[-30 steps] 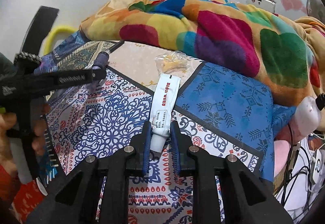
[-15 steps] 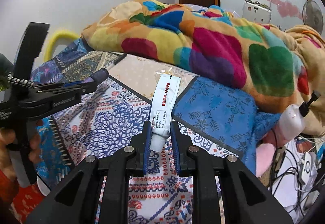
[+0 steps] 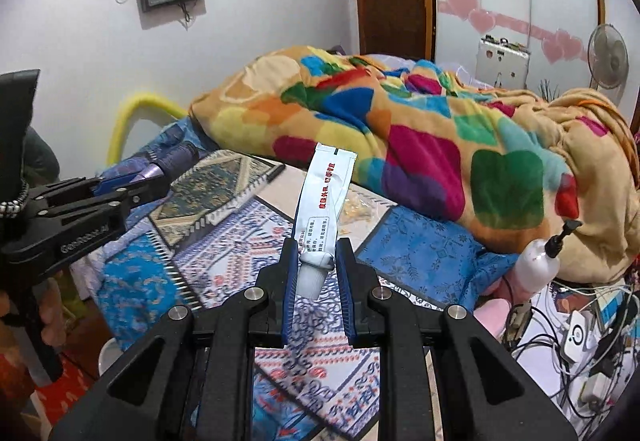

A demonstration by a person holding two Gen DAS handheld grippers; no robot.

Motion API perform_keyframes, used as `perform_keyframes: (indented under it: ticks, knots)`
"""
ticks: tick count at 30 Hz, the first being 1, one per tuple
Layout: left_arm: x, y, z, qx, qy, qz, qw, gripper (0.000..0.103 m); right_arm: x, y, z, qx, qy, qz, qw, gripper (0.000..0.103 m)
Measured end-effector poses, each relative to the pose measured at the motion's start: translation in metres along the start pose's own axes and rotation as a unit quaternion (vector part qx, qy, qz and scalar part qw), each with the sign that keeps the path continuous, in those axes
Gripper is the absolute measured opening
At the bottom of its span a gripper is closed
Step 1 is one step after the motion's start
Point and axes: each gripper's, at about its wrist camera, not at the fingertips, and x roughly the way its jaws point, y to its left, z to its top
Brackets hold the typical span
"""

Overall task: Collect trash
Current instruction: 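Lift the tube and purple cylinder and carry them toward the bucket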

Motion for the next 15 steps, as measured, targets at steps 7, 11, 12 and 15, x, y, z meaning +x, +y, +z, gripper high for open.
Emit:
perform_keyframes:
  ticks: [7, 11, 12, 15]
  knots:
    - [-0.064, 0.014, -0.014, -0.018, -0.023, 0.006, 0.9996, 0.023, -0.042, 0.026, -0.005, -0.013, -0.015, 0.006, 1.0, 0.017]
    - [-0.093, 0.023, -0.028, -0.008, -0.022, 0.018, 0.9996, 0.023, -0.063, 0.037, -0.009, -0.02, -0.021, 0.01, 1.0, 0.017]
    - [-0.102, 0.027, -0.034, -0.006, -0.021, 0.022, 0.9995, 0.023, -0.067, 0.04, -0.011, -0.021, -0.022, 0.011, 0.999, 0.017]
    - [-0.119, 0.038, -0.049, -0.005, -0.015, 0.028, 0.9995, 0.023, -0.079, 0.051, -0.015, -0.027, -0.023, 0.014, 0.999, 0.017]
